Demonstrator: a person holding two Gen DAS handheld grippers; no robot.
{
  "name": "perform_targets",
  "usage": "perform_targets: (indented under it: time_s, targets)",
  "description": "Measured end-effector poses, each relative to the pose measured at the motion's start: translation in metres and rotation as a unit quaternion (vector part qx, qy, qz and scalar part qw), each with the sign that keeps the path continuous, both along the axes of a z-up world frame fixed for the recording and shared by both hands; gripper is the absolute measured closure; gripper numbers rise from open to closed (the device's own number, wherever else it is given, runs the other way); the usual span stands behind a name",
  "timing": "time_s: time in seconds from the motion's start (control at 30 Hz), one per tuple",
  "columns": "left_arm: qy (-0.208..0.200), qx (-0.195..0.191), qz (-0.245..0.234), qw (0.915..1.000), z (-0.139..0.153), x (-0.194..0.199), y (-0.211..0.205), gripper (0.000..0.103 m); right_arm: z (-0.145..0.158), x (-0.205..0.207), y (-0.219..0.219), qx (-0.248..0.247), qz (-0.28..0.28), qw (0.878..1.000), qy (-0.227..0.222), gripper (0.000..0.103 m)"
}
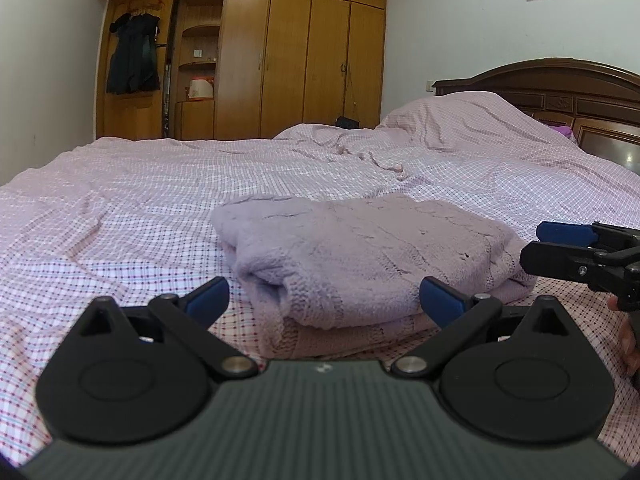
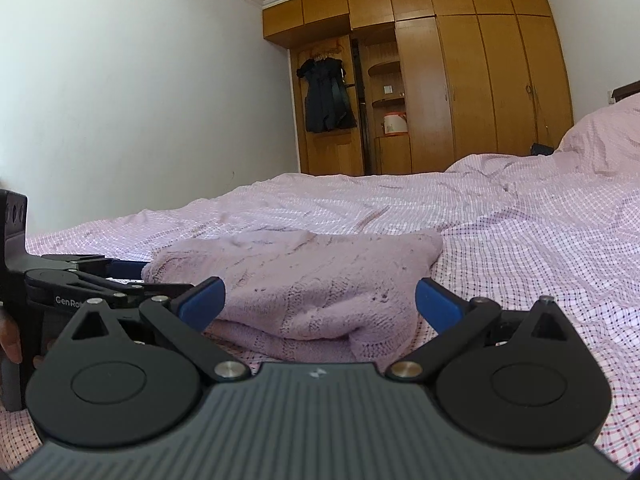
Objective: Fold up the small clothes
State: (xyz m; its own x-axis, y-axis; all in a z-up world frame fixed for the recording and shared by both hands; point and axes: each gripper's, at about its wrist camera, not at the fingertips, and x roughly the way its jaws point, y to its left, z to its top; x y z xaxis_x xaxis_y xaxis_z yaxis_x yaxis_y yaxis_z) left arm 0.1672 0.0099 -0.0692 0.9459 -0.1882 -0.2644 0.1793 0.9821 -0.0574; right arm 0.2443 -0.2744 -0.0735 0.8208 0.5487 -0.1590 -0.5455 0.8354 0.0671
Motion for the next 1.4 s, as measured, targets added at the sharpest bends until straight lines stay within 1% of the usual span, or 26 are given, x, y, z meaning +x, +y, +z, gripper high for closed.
perform_targets:
  time_s: [0.3,0.47,1.4]
  targets:
    - [0.001,0.001,-0.001,1.0000,-0.001,0.000,0.000,0.000,-0.006,0.014,0.006,-0.004,0.000,1.000,0.001,0.000]
    - [0.004,-0.006,-0.002,1.0000,-0.001,0.002,0.004,0.000,-0.006,0.014,0.006,-0.004,0.000,1.000,0.001,0.000]
    - [0.011,-0.005,0.000,0.9999,0.000,0.003,0.004,0.000,-0.009,0.021,0.007,-0.007,0.001,1.000,0.005,0.000]
